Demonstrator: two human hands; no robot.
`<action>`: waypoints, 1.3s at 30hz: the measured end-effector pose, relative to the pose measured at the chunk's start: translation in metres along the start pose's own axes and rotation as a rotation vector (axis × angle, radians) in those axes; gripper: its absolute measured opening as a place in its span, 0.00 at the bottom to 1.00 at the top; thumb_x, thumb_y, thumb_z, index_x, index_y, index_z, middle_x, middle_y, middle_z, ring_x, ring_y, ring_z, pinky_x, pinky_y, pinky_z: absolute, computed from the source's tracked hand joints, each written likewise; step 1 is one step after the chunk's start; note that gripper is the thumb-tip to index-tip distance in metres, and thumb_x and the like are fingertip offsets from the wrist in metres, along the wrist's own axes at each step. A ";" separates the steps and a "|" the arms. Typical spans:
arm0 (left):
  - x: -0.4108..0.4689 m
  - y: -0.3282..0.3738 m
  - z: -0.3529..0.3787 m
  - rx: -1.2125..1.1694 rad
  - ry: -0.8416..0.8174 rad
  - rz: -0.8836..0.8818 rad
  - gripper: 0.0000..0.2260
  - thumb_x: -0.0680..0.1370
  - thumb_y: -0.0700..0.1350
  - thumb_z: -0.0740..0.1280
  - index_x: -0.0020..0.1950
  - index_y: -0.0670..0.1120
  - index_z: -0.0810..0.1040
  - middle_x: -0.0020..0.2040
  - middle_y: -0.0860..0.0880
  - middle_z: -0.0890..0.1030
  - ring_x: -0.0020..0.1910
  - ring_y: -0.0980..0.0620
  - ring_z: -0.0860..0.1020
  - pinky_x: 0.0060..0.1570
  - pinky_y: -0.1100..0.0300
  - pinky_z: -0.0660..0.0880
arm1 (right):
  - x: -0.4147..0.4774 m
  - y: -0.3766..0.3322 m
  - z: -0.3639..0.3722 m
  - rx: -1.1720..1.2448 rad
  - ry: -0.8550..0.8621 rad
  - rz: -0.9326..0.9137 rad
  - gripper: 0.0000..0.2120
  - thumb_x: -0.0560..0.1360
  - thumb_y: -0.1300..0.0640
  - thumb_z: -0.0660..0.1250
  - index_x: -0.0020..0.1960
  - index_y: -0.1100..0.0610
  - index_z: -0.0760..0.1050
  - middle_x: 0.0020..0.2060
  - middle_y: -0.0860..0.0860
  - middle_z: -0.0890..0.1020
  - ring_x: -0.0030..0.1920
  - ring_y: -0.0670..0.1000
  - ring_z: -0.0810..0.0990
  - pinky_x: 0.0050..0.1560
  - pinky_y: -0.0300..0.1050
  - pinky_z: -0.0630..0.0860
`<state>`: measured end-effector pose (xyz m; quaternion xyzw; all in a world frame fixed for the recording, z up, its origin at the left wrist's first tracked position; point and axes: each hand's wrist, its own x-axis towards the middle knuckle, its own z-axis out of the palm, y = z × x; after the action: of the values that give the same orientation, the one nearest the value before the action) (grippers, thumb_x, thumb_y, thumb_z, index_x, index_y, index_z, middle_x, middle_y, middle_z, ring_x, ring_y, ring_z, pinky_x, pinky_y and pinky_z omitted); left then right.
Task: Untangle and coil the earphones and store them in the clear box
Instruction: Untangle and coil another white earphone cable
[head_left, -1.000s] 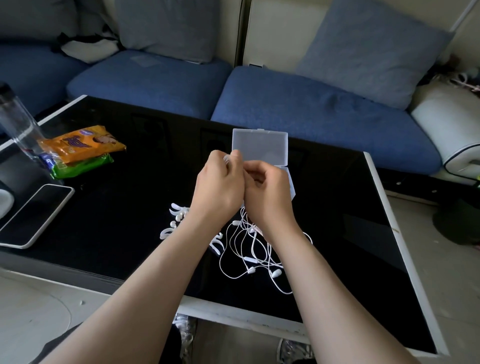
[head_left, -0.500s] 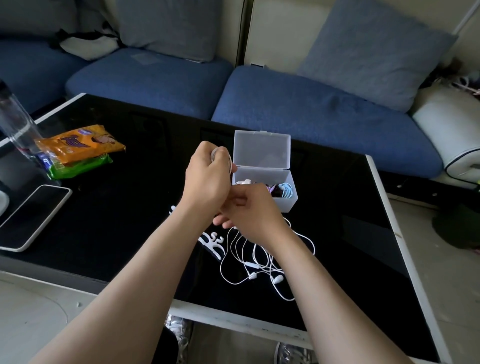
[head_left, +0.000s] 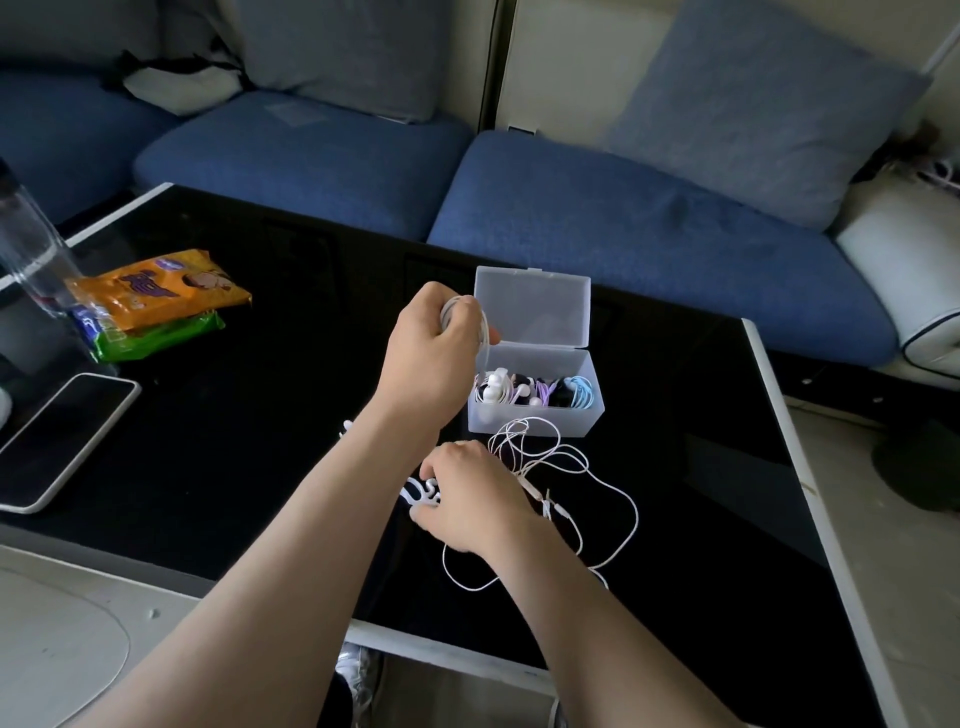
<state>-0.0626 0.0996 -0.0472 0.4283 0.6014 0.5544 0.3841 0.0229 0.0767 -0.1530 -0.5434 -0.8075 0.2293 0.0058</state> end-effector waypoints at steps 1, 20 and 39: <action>0.001 0.000 0.001 -0.004 -0.007 -0.002 0.08 0.83 0.44 0.62 0.44 0.46 0.75 0.43 0.49 0.87 0.41 0.52 0.80 0.43 0.55 0.77 | 0.002 0.001 0.000 0.028 0.008 0.020 0.09 0.71 0.53 0.74 0.42 0.53 0.75 0.44 0.52 0.81 0.45 0.58 0.81 0.40 0.46 0.73; -0.005 0.000 0.032 -0.183 0.064 -0.060 0.07 0.85 0.43 0.62 0.48 0.43 0.70 0.43 0.39 0.83 0.37 0.48 0.86 0.43 0.46 0.83 | -0.021 0.056 -0.099 1.089 0.577 0.194 0.06 0.77 0.55 0.75 0.54 0.52 0.82 0.38 0.57 0.88 0.39 0.58 0.89 0.51 0.66 0.86; -0.020 0.000 0.066 -0.159 -0.433 -0.180 0.18 0.89 0.45 0.58 0.57 0.31 0.80 0.56 0.27 0.82 0.60 0.26 0.80 0.63 0.34 0.79 | -0.063 0.084 -0.132 1.015 0.594 -0.067 0.19 0.72 0.65 0.82 0.59 0.49 0.87 0.44 0.52 0.88 0.44 0.50 0.90 0.49 0.47 0.87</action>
<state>0.0057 0.1031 -0.0537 0.4503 0.4951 0.4590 0.5842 0.1561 0.0948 -0.0510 -0.4878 -0.5773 0.4248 0.4984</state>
